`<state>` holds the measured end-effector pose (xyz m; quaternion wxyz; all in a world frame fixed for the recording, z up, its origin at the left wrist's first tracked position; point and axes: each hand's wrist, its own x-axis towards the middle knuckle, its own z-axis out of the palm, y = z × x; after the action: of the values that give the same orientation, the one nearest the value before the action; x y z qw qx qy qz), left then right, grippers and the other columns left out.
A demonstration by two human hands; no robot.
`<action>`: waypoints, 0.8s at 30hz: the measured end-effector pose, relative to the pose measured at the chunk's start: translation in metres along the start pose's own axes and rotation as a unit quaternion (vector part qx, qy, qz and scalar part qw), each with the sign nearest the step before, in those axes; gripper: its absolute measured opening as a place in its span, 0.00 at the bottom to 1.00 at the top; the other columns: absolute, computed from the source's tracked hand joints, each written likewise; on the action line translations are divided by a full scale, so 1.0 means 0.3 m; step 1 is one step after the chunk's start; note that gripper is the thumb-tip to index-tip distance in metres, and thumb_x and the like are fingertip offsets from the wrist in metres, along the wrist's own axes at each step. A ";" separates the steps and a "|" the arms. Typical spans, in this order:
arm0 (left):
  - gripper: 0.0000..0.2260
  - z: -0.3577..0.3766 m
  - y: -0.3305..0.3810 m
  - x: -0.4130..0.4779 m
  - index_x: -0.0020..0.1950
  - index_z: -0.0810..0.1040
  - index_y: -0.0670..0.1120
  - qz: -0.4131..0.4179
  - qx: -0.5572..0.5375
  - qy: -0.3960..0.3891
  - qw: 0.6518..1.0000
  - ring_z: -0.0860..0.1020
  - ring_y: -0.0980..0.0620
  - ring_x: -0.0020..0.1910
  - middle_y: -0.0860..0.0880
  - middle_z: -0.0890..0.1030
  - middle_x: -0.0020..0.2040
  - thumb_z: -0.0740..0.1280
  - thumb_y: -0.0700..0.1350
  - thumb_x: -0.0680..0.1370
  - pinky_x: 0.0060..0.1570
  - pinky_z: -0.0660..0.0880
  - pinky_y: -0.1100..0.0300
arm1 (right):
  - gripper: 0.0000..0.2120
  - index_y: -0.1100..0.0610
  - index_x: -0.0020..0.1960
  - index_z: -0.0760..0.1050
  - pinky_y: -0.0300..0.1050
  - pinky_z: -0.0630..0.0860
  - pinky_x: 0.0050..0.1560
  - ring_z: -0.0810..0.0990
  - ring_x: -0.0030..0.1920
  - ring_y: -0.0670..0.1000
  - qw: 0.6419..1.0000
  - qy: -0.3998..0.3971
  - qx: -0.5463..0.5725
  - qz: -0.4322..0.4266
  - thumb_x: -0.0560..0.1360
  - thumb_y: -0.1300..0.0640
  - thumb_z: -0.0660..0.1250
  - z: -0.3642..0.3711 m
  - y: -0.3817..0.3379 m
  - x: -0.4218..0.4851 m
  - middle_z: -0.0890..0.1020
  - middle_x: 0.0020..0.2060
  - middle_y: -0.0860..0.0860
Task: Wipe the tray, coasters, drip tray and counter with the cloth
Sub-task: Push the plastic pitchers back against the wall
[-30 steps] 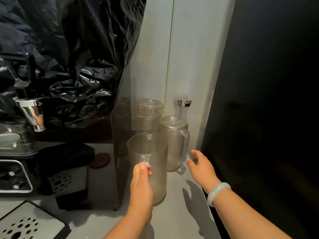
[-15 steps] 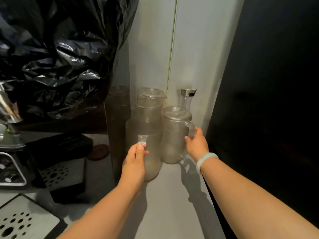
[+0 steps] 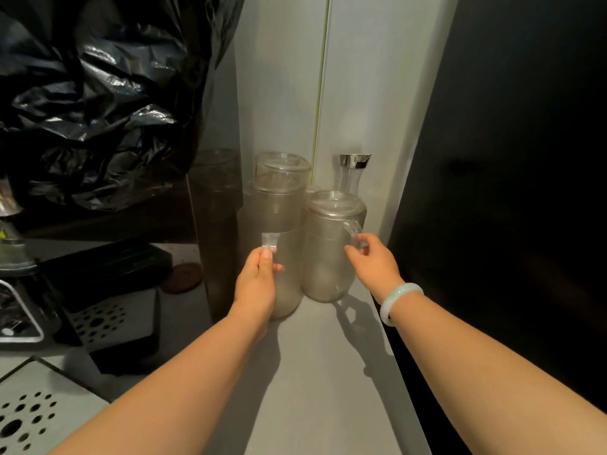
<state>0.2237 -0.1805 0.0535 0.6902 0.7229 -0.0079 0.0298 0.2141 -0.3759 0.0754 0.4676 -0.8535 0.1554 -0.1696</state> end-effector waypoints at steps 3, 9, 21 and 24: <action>0.12 -0.004 -0.002 0.001 0.48 0.73 0.62 -0.002 -0.006 -0.011 1.000 0.74 0.55 0.47 0.53 0.78 0.46 0.51 0.56 0.82 0.46 0.69 0.57 | 0.16 0.51 0.64 0.68 0.50 0.77 0.50 0.78 0.47 0.52 0.997 0.007 -0.066 -0.026 0.78 0.50 0.62 -0.001 -0.007 -0.008 0.76 0.45 0.50; 0.11 -0.019 0.014 -0.007 0.54 0.74 0.58 -0.018 -0.032 -0.043 0.998 0.75 0.58 0.52 0.52 0.78 0.50 0.52 0.54 0.83 0.56 0.65 0.55 | 0.16 0.50 0.66 0.66 0.51 0.78 0.47 0.78 0.43 0.53 0.992 0.008 -0.121 -0.043 0.78 0.53 0.60 -0.003 -0.006 -0.044 0.77 0.48 0.55; 0.26 -0.086 0.071 -0.060 0.78 0.55 0.53 -0.068 0.065 -0.128 0.987 0.63 0.46 0.74 0.50 0.60 0.78 0.56 0.56 0.82 0.68 0.65 0.51 | 0.29 0.53 0.75 0.54 0.52 0.72 0.61 0.76 0.59 0.55 0.999 0.001 -0.014 0.032 0.78 0.54 0.62 -0.046 -0.029 -0.164 0.77 0.56 0.54; 0.31 -0.142 0.068 -0.139 0.79 0.48 0.53 -0.062 0.076 -0.183 0.978 0.61 0.50 0.75 0.51 0.58 0.78 0.59 0.57 0.80 0.72 0.60 0.51 | 0.31 0.54 0.76 0.54 0.50 0.67 0.67 0.68 0.68 0.55 0.996 0.012 0.071 0.061 0.77 0.55 0.64 -0.047 -0.001 -0.297 0.68 0.70 0.56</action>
<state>0.1796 -0.1402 0.0736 0.6204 0.7657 -0.0873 -0.1453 0.1281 -0.3486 0.0699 0.5346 -0.8048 0.2009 -0.1617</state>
